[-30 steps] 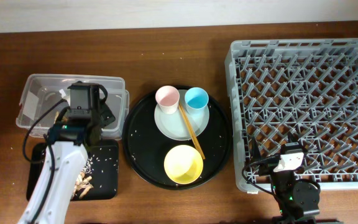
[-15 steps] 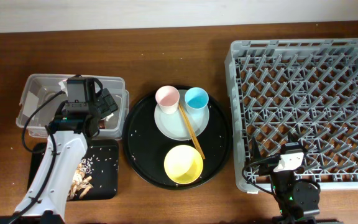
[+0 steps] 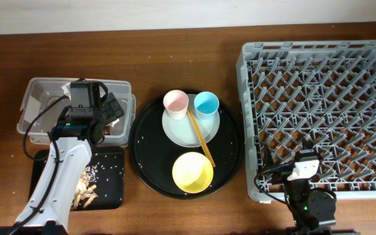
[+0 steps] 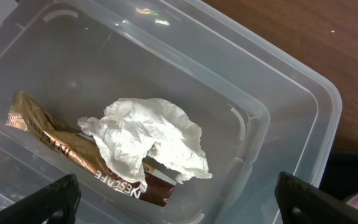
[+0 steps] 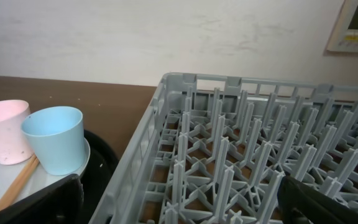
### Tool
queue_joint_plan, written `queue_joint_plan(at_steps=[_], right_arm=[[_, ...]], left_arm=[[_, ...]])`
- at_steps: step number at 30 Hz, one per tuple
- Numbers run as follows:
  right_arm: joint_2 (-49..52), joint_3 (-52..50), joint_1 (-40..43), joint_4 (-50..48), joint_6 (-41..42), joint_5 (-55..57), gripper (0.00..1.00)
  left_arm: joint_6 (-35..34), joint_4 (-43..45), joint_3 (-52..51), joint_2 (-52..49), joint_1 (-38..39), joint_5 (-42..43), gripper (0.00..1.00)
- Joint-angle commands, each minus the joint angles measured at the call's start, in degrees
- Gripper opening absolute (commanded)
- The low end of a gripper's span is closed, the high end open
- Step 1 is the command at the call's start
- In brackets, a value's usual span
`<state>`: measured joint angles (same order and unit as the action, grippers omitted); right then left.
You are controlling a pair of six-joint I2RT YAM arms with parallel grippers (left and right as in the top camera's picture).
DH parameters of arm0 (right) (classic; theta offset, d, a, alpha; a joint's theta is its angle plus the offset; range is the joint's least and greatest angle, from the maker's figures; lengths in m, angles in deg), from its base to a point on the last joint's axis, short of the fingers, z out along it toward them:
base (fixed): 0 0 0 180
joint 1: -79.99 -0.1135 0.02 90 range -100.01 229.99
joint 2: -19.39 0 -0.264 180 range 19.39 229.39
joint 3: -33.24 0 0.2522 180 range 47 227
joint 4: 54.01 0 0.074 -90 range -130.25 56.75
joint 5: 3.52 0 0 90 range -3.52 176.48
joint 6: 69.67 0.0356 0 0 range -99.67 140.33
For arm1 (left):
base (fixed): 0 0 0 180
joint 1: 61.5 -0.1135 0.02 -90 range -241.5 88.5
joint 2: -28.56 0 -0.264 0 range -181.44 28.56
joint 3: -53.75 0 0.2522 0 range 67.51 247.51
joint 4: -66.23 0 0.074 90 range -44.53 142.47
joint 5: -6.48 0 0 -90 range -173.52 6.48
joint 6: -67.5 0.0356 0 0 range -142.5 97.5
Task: Sort waste into correct bins and load items into the dishwasher rack
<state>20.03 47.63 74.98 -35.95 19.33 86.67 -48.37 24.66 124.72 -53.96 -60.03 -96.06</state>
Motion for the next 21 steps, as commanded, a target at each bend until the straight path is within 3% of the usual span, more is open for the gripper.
queue_joint_plan(at_steps=[1, 3, 5, 9, 11, 12, 13, 14, 16, 21], right_arm=[[-0.3, 0.1, 0.2, -1.1, 10.7, -8.7, 0.98], [0.1, 7.5, 0.2, 2.6, 15.0, -15.8, 0.98], [4.5, 21.8, 0.2, 14.6, 15.7, -19.1, 0.98], [28.4, 56.8, 0.2, 45.0, 13.3, -24.9, 0.98], [39.2, 67.2, 0.2, 50.2, 13.5, -34.1, 0.98], [43.8, 68.5, 0.2, 49.6, 13.5, -42.8, 1.00], [47.5, 68.3, 0.2, 51.7, 13.5, -44.6, 0.80], [50.9, 68.1, 0.0, 55.6, 13.2, -43.9, 0.77], [56.9, 68.0, -4.1, 60.0, 9.3, -40.6, 0.69], [68.7, 68.0, -26.0, 59.4, 12.3, -24.1, 0.63]], left_arm=[[1.1, -0.1, 0.2, 0.1, -0.3, -0.8, 0.99], [1.1, -0.1, 0.2, 0.1, -0.3, -0.8, 0.99], [1.1, -0.1, 0.2, 0.1, -0.3, -0.8, 0.99], [1.1, -0.1, 0.2, 0.1, -0.3, -0.8, 0.99], [1.1, -0.1, 0.2, 0.1, -0.3, -0.8, 0.99], [1.1, -0.1, 0.2, 0.1, -0.3, -0.8, 0.99], [1.1, -0.1, 0.2, 0.1, -0.3, -0.8, 0.99], [1.1, -0.1, 0.2, 0.1, -0.3, -0.8, 0.99], [1.1, -0.1, 0.2, 0.1, -0.3, -0.8, 0.99], [1.1, -0.1, 0.2, 0.1, -0.3, -0.8, 0.99]])
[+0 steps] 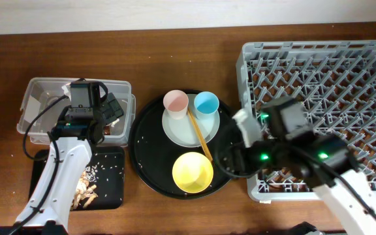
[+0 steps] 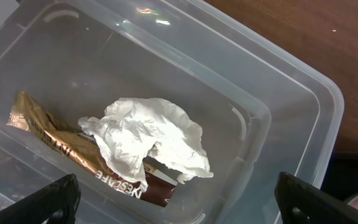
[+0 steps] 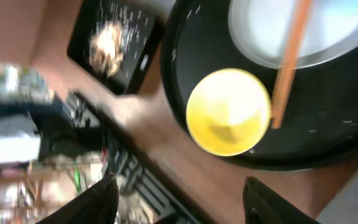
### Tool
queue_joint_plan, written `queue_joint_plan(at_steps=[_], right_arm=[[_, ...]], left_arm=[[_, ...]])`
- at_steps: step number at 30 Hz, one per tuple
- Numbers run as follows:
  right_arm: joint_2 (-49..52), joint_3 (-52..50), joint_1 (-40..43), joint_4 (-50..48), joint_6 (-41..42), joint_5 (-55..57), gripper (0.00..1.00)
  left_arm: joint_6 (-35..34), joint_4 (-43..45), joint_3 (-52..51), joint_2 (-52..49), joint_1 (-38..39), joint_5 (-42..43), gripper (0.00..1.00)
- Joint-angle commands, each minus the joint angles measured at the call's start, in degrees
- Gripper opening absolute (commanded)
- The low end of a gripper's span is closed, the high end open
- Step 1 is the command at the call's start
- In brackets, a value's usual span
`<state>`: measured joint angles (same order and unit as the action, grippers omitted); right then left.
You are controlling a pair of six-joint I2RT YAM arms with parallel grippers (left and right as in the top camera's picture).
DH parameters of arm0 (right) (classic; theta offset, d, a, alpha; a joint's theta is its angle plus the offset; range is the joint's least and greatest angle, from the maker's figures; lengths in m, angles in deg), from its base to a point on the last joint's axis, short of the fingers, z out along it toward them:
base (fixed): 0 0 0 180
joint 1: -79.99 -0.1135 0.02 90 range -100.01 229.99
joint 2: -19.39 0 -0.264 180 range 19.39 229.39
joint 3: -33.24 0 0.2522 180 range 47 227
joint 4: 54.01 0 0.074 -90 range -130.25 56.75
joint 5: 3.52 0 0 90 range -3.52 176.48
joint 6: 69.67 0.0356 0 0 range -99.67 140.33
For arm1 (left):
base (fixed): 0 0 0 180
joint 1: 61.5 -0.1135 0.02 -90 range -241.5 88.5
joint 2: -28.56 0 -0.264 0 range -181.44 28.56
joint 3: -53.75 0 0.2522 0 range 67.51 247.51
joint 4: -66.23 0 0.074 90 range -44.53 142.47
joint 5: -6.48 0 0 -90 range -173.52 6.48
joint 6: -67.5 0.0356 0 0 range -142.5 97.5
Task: Sort waste into correct bins and load items into the dishwasher rack
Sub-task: 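Grasp the yellow bowl with the right gripper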
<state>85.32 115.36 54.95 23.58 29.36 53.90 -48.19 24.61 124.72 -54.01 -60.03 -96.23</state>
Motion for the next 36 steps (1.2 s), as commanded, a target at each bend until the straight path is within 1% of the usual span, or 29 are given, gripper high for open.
queue_joint_plan(at_steps=[1, 3, 5, 6, 7, 9, 10, 11, 14, 23, 24, 25, 27, 28, 32, 35, 36], right_arm=[[6.4, 0.3, -9.1, -0.1, 3.8, 12.5, 0.63], [12.6, 0.3, -12.9, -0.1, 6.5, 17.9, 0.60], [18.3, 0.3, -13.7, -0.1, 6.5, 20.1, 0.54], [23.4, 0.3, -13.7, -0.1, 6.5, 21.1, 0.44], [26.5, 0.3, -13.7, -0.1, 6.6, 21.0, 0.41], [33.4, 0.3, -13.7, -0.8, 6.8, 21.1, 0.41], [36.3, 0.3, -13.7, -1.6, 6.8, 21.0, 0.32], [37.6, 0.3, -13.7, -1.9, 7.3, 21.0, 0.31], [38.6, 0.3, -13.7, -3.0, 9.0, 20.8, 0.25], [38.6, -0.1, -13.7, -7.9, 9.9, 21.3, 0.25], [38.6, -0.1, -13.7, -7.9, 9.9, 21.3, 0.20], [38.6, -0.1, -13.7, -7.7, 9.9, 21.3, 0.12], [38.6, 0.3, -13.5, -6.7, 9.9, 21.2, 0.10], [38.5, 1.3, -13.5, -6.0, 9.7, 21.2, 0.04], [37.4, 4.6, -13.5, -5.0, 9.1, 21.2, 0.04], [35.2, 10.9, -13.5, -1.6, 4.6, 21.3, 0.04], [34.8, 13.5, -13.4, -0.3, 3.4, 23.3, 0.04]], left_arm=[[1.0, 0.0, 0.2, 0.2, -0.3, -0.6, 0.99], [1.0, 0.0, 0.2, 0.2, -0.3, -0.6, 0.99], [1.0, 0.0, 0.2, 0.2, -0.3, -0.6, 0.99], [1.0, 0.0, 0.2, 0.2, -0.3, -0.6, 0.99], [1.0, 0.0, 0.2, 0.2, -0.3, -0.6, 0.99], [1.0, 0.0, 0.2, 0.2, -0.3, -0.6, 0.99], [1.0, 0.0, 0.2, 0.2, -0.3, -0.6, 0.99], [1.0, 0.0, 0.2, 0.2, -0.3, -0.6, 0.99], [1.0, 0.0, 0.2, 0.2, -0.3, -0.6, 0.99], [1.0, 0.0, 0.2, 0.2, -0.3, -0.6, 0.99], [1.0, 0.0, 0.2, 0.2, -0.3, -0.6, 0.99], [1.0, 0.0, 0.2, 0.2, -0.3, -0.6, 0.99], [1.0, 0.0, 0.2, 0.2, -0.3, -0.6, 0.99], [1.0, 0.0, 0.2, 0.2, -0.3, -0.6, 0.99], [1.0, 0.0, 0.2, 0.2, -0.3, -0.6, 0.99], [1.0, 0.0, 0.2, 0.2, -0.3, -0.6, 0.99], [1.0, 0.0, 0.2, 0.2, -0.3, -0.6, 0.99]])
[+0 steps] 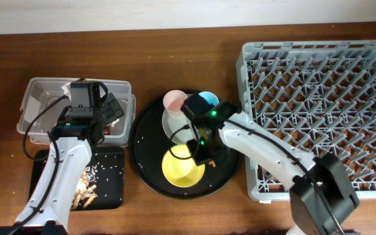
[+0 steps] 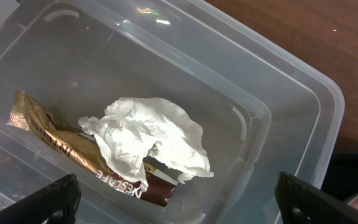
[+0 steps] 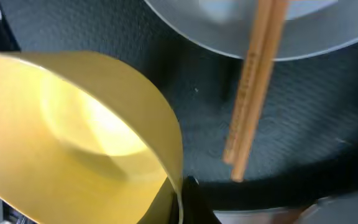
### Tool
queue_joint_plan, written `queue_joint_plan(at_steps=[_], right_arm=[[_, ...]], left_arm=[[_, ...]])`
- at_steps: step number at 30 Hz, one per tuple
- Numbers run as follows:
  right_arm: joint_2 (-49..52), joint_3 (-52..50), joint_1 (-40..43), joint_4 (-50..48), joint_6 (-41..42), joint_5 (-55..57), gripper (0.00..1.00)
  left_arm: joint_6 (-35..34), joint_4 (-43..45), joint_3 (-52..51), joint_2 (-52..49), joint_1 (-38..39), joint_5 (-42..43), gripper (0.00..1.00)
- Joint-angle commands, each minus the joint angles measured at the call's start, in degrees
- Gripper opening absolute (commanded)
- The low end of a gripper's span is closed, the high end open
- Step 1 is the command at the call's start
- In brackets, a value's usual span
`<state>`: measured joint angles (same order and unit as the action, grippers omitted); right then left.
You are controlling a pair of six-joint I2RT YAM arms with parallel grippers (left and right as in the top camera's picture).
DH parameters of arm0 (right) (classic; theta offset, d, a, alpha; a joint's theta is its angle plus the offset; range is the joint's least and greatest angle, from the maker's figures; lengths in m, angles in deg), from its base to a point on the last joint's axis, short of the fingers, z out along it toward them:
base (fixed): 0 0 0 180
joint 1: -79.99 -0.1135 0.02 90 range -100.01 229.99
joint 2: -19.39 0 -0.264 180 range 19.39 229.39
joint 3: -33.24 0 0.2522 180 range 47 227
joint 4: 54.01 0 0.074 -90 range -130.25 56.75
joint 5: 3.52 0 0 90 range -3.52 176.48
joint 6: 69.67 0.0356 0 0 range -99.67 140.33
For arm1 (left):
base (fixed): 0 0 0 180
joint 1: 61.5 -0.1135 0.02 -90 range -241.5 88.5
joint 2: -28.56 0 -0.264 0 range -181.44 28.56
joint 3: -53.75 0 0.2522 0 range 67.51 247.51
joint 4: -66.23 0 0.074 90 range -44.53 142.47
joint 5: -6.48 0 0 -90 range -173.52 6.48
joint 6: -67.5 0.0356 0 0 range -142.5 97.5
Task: Sort waste into correct bins and load items into the dishwasher rack
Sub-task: 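Grasp the yellow bowl with the right gripper, then place the yellow bowl in the dish rack's far corner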
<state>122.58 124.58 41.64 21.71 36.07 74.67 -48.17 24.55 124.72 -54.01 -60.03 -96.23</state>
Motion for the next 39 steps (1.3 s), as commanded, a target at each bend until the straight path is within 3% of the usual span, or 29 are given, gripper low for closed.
queue_joint_plan(at_steps=[1, 5, 8, 10, 11, 15, 17, 23, 28, 31, 32, 36, 39], right_arm=[[-2.5, 9.6, 1.4, 5.1, -3.3, 10.2, 0.04], [-2.5, 28.6, 12.0, 12.2, -3.3, 35.0, 0.04], [-2.4, 34.6, 26.7, 5.7, -4.0, 62.5, 0.04], [-2.3, 34.4, 34.3, 1.4, -6.6, 69.1, 0.04], [-1.8, 34.4, 42.8, -2.1, -6.5, 74.7, 0.04], [1.8, 34.3, 59.2, -7.6, -6.5, 76.9, 0.04], [6.2, 34.3, 63.4, -7.8, -6.5, 75.9, 0.04], [22.5, 34.3, 55.6, -4.2, -6.5, 75.3, 0.04], [24.7, 34.3, 44.9, -5.8, -6.5, 75.2, 0.05], [24.7, 34.3, 40.9, -4.0, -6.5, 73.6, 0.40], [24.7, 34.3, 39.5, -2.9, -6.5, 73.0, 0.45], [24.4, 34.4, 36.0, -0.8, -6.5, 72.3, 0.50], [17.1, 35.4, 33.4, 0.8, -6.6, 50.0, 0.50]], left_arm=[[0.9, 0.0, 0.2, 0.2, -0.3, -0.6, 0.99], [0.9, 0.0, 0.2, 0.2, -0.3, -0.6, 0.99], [0.9, 0.0, 0.2, 0.2, -0.3, -0.6, 0.99], [0.9, 0.0, 0.2, 0.2, -0.3, -0.6, 0.99], [0.9, 0.0, 0.2, 0.2, -0.3, -0.6, 0.99], [0.9, 0.0, 0.2, 0.2, -0.3, -0.6, 0.99], [0.9, 0.0, 0.2, 0.2, -0.3, -0.6, 0.99], [0.9, 0.0, 0.2, 0.2, -0.3, -0.6, 0.99], [0.9, 0.0, 0.2, 0.2, -0.3, -0.6, 0.99], [0.9, 0.0, 0.2, 0.2, -0.3, -0.6, 0.99], [0.9, 0.0, 0.2, 0.2, -0.3, -0.6, 0.99], [0.9, 0.0, 0.2, 0.2, -0.3, -0.6, 0.99], [0.9, 0.0, 0.2, 0.2, -0.3, -0.6, 0.99]])
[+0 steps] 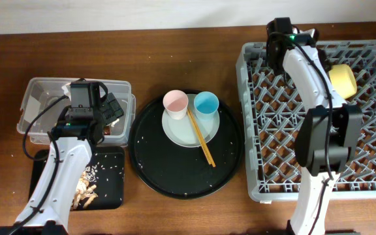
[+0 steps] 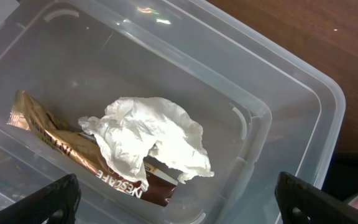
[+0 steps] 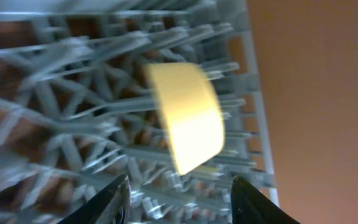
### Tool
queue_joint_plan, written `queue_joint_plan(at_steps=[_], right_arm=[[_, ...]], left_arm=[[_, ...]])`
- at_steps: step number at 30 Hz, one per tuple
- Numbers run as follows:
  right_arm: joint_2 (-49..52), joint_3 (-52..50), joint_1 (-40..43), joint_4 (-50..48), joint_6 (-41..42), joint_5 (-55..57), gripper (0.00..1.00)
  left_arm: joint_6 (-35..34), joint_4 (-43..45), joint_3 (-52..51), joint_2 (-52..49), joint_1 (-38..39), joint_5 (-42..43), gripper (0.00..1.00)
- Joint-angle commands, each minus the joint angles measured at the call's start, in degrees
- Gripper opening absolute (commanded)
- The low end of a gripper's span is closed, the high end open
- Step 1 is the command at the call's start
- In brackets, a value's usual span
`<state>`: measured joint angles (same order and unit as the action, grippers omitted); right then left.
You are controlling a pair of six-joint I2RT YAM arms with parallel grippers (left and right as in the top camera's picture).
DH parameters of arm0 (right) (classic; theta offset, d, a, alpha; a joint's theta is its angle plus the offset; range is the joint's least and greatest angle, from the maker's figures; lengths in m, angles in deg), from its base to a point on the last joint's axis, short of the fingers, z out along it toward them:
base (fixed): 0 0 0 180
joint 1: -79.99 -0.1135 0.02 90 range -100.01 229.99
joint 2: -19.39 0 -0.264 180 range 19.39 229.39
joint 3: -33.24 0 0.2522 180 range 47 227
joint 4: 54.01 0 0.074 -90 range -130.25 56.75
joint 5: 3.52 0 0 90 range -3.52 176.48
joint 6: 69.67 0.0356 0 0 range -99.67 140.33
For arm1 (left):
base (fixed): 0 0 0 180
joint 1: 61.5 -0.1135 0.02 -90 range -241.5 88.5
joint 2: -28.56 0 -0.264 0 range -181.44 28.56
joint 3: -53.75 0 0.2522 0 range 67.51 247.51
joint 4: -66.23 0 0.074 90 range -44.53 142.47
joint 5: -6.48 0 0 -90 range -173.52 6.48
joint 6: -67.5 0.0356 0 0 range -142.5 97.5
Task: Sort waste into correct bins and load items into the dishwasher rack
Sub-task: 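Place the yellow bowl in the dish rack's far corner, then grasp the wooden chopsticks on the round tray with the right gripper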
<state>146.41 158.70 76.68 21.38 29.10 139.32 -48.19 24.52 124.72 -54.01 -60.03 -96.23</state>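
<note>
A yellow bowl (image 1: 342,79) rests on its side among the pegs at the right back of the grey dishwasher rack (image 1: 247,117). In the right wrist view the bowl (image 3: 188,118) lies ahead of my right gripper (image 3: 182,205), which is open and apart from it. In the overhead view that gripper (image 1: 303,34) is at the rack's far left corner. A pink cup (image 1: 175,102), a blue cup (image 1: 206,103), a pale plate (image 1: 181,130) and chopsticks (image 1: 202,140) stay on the round black tray (image 1: 149,170). My left gripper (image 2: 182,199) hangs open over the clear bin (image 2: 278,93).
The clear bin holds a crumpled white tissue (image 2: 148,140) and a brown Nescafe wrapper (image 2: 48,134). A second clear bin adjoins it. A black square tray (image 1: 109,196) with food scraps lies in front of the bins at the table's left.
The yellow bowl was on the black tray with my right gripper at its rim. Now it lies in the rack's right back and the gripper is open beside it. The left arm has not moved.
My right arm was first at the rack's near edge, with the bowl on the tray. Then it was open above the bowl, then down at the bowl's rim. Now the bowl is in the rack, let go. The left gripper stayed open over the bin throughout.
</note>
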Motion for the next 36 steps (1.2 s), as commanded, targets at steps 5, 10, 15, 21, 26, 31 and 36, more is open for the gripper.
queue_joint_plan(at_steps=[5, 10, 15, 21, 26, 31, 36], right_arm=[[-23.7, 1.7, -2.2, 14.0, -3.0, -71.2, 0.50], [-24.4, -5.7, -14.1, 25.7, -6.0, -68.5, 0.50], [-24.4, -28.9, -22.6, 15.2, -5.4, -68.5, 0.52], [-24.4, -39.7, -27.4, 2.5, 0.1, -62.2, 0.46], [-24.4, -45.2, -27.5, -3.9, 2.5, -62.9, 0.42], [-24.4, -45.2, -27.8, -3.8, 2.7, -65.7, 0.43], [-24.4, -42.9, -27.8, 2.0, 2.7, -65.9, 0.43]], left_arm=[[1.0, 0.0, 0.2, 0.2, -0.3, -0.6, 0.99], [1.0, 0.0, 0.2, 0.2, -0.3, -0.6, 0.99], [1.0, 0.0, 0.2, 0.2, -0.3, -0.6, 0.99], [1.0, 0.0, 0.2, 0.2, -0.3, -0.6, 0.99], [1.0, 0.0, 0.2, 0.2, -0.3, -0.6, 0.99], [1.0, 0.0, 0.2, 0.2, -0.3, -0.6, 0.99], [1.0, 0.0, 0.2, 0.2, -0.3, -0.6, 0.99]])
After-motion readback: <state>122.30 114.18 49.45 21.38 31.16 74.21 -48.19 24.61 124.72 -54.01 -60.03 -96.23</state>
